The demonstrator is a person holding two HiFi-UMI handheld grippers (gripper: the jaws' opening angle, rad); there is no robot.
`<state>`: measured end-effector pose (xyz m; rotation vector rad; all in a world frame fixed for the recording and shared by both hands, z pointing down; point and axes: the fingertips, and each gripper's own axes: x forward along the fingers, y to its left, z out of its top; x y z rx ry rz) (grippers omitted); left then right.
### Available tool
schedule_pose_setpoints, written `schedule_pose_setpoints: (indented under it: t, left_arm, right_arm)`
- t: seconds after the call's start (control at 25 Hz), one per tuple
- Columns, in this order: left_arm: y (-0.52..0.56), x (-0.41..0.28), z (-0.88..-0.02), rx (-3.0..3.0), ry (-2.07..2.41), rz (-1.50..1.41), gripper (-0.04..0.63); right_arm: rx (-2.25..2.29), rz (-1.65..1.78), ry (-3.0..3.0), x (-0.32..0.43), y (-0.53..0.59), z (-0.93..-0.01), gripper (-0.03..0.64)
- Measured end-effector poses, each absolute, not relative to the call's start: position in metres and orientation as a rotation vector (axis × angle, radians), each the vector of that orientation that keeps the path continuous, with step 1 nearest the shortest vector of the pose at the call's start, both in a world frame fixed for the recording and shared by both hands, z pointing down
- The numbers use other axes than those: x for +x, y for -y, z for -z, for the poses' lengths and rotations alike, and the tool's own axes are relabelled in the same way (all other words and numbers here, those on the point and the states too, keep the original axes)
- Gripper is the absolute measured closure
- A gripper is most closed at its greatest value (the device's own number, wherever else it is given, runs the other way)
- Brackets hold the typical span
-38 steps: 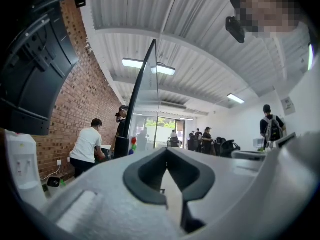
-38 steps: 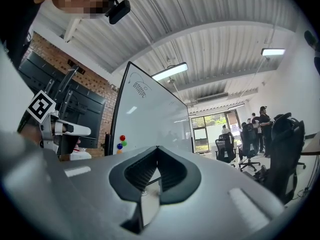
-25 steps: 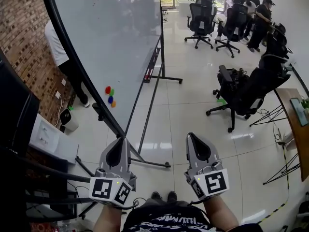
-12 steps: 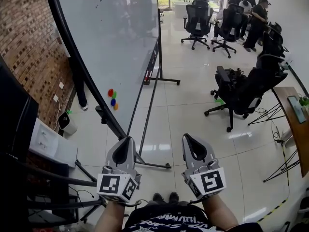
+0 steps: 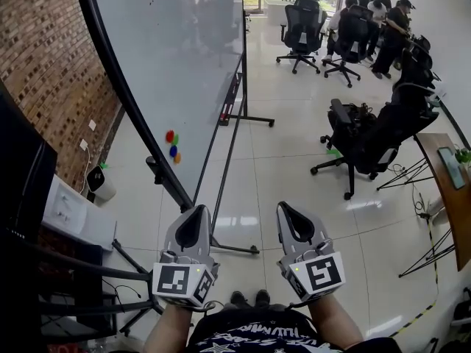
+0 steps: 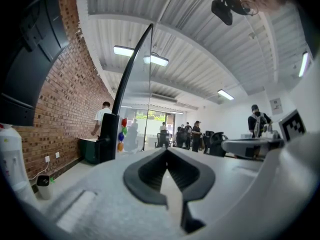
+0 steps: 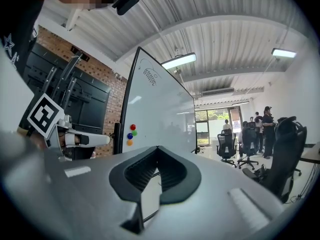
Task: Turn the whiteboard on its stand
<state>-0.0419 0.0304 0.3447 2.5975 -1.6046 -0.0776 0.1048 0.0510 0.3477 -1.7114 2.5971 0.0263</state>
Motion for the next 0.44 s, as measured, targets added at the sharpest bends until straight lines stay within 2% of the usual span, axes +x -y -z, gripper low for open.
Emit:
schedule_pose_setpoints:
  t: [0.44]
  left_arm:
    - [-0.0347, -0.0403, -0.3493, 2.601, 1.600, 0.068, 0.592]
  right_arm:
    - [-1.702, -0.026, -2.623, 0.1029, -0.0516, -0.3485, 0.611]
